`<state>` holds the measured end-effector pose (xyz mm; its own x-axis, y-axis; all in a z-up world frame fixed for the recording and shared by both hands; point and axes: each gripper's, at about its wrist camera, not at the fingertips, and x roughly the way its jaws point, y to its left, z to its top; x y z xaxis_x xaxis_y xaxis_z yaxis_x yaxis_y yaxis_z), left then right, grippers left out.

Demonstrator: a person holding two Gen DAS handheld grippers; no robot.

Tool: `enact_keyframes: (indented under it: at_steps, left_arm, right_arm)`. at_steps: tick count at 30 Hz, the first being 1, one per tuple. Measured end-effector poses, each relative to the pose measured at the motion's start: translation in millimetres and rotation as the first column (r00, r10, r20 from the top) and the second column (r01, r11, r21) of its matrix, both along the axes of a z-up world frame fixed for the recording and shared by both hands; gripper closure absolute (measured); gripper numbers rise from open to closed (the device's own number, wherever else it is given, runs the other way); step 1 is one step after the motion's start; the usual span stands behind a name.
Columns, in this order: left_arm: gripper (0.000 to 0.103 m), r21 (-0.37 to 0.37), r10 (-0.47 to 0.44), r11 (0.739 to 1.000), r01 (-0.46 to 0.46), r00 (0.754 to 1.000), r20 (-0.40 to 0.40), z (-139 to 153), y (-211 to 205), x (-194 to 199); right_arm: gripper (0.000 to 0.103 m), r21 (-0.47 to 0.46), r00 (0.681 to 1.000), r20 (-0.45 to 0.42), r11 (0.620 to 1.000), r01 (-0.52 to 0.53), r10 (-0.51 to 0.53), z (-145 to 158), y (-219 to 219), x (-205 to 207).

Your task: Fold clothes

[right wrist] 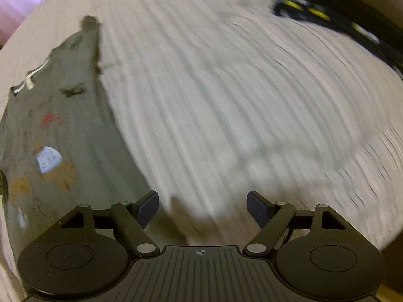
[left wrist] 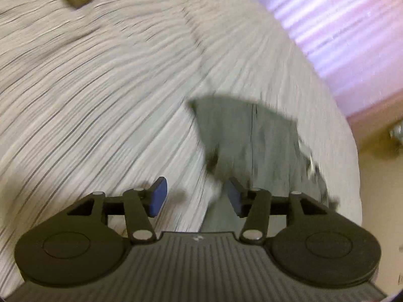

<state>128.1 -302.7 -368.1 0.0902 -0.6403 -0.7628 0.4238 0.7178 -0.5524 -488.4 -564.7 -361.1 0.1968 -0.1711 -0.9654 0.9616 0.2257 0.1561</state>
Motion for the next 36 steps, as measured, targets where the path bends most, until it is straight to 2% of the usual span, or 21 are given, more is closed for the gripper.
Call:
enact_keyframes:
  at_steps: [3,7,9,10,14,16,17,19,21,22,24,26,28,29,30,31,32,33,34,35,36]
  left_arm:
    - [0.055,0.032,0.013,0.999,-0.014,0.999,0.035,-22,-47,29]
    - [0.058,0.048,0.042,0.998,-0.044,0.998,0.047,-50,-85,52]
    - [0.091,0.049,0.002,0.999,-0.006,0.997,0.074,-54,-99,55]
    - [0.101,0.048,-0.02,0.999,0.016,0.995,0.1,-53,-105,57]
    - [0.101,0.029,-0.129,0.992,0.127,0.934,0.333,-17,-124,61]
    - [0.101,0.02,-0.138,0.99,0.142,0.909,0.393,-2,-127,71]
    - [0.1,0.063,-0.184,0.983,0.174,0.896,0.405,-2,-132,74]
    - [0.094,0.223,-0.306,0.947,0.231,0.86,0.408,-17,-144,74]
    - [0.083,0.355,-0.385,0.901,0.25,0.838,0.386,-38,-150,71]
    - [0.079,0.358,-0.366,0.905,0.228,0.846,0.387,-41,-148,71]
    - [0.078,0.304,-0.272,0.939,0.16,0.888,0.37,-36,-139,72]
    - [0.082,0.26,-0.193,0.96,0.104,0.918,0.346,-30,-129,71]
    - [0.082,0.238,-0.182,0.965,0.106,0.928,0.325,-20,-122,61]
    - [0.082,0.23,-0.186,0.966,0.115,0.931,0.314,-15,-120,56]
    - [0.082,0.224,-0.19,0.967,0.124,0.933,0.304,-11,-117,49]
    - [0.082,0.22,-0.198,0.966,0.135,0.935,0.295,-7,-112,38]
    - [0.082,0.216,-0.205,0.966,0.146,0.936,0.287,-3,-109,28]
    - [0.082,0.211,-0.208,0.966,0.152,0.937,0.28,0,-106,20]
    - [0.082,0.204,-0.204,0.967,0.151,0.94,0.272,2,-104,12]
    - [0.082,0.196,-0.194,0.97,0.145,0.945,0.262,3,-101,4]
    - [0.082,0.189,-0.185,0.972,0.139,0.95,0.252,4,-98,-2]
  right_arm:
    - [0.023,-0.015,1.0,-0.008,1.0,-0.021,0.021,-7,-9,22]
    - [0.023,-0.013,0.999,-0.027,0.999,0.032,-0.032,-21,-20,39]
    - [0.023,-0.007,0.997,-0.04,0.998,0.064,-0.065,-29,-25,49]
    - [0.023,-0.017,0.996,-0.047,0.997,0.07,-0.071,-30,-28,55]
    - [0.024,-0.141,0.998,-0.055,0.99,-0.002,-0.005,-24,-40,91]
    - [0.024,-0.224,0.995,-0.051,0.97,-0.091,0.081,-20,-45,115]
    - [0.024,-0.267,0.99,-0.051,0.953,-0.139,0.13,-18,-48,128]
    - [0.024,-0.346,0.971,-0.055,0.908,-0.238,0.233,-16,-52,154]
    - [0.024,-0.397,0.927,-0.061,0.843,-0.363,0.37,-20,-53,188]
    - [0.024,-0.416,0.896,-0.068,0.804,-0.426,0.439,-23,-51,203]
    - [0.024,-0.437,0.804,-0.15,0.69,-0.576,0.576,-36,-43,231]
    - [0.041,-0.423,0.686,-0.272,0.557,-0.715,0.675,-53,-32,252]
    - [0.051,-0.4,0.575,-0.386,0.431,-0.809,0.721,-71,-25,262]
    - [0.053,-0.405,0.566,-0.4,0.415,-0.815,0.721,-74,-27,260]
    - [0.059,-0.426,0.597,-0.374,0.441,-0.79,0.709,-73,-34,254]
    - [0.093,-0.446,0.628,-0.348,0.466,-0.764,0.697,-72,-41,247]
    - [0.101,-0.465,0.657,-0.32,0.491,-0.737,0.683,-71,-48,241]
    - [0.101,-0.494,0.744,-0.224,0.585,-0.644,0.63,-65,-59,225]
    - [0.101,-0.504,0.856,-0.06,0.724,-0.47,0.514,-54,-75,200]
    - [0.101,-0.473,0.934,0.098,0.842,-0.261,0.344,-47,-88,170]
    - [0.101,-0.392,0.965,0.231,0.919,-0.028,0.127,-47,-97,135]
